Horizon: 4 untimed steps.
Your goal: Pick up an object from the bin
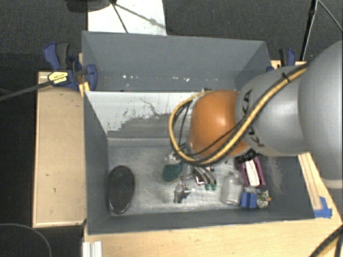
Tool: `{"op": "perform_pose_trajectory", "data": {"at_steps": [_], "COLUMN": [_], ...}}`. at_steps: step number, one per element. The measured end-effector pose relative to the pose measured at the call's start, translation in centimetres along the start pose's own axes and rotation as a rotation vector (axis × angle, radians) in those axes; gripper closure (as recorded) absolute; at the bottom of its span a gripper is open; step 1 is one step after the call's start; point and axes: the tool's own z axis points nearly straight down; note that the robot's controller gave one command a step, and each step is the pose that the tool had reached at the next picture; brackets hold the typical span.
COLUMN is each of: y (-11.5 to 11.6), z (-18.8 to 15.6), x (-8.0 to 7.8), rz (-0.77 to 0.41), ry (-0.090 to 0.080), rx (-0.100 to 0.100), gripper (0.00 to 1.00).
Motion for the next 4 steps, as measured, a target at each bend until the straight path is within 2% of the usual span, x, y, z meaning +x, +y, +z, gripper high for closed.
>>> {"op": "perform_pose_trajectory", "data": {"at_steps": [1, 2, 3, 4], "y": [0.4, -3.4, -3.5, -3.5], "z": [-0.2, -0.5, -8.8, -8.3], "x": [0.0, 2.1, 1.6, 1.7], "rz": [-0.001, -0.197, -0.236, -0.232], "ry": [-0.003, -0.001, -0.011, -0.002], "rx": [-0.004, -0.002, -0.002, -0.003], "gripper": [1.0, 1.0, 1.0, 0.0]}}
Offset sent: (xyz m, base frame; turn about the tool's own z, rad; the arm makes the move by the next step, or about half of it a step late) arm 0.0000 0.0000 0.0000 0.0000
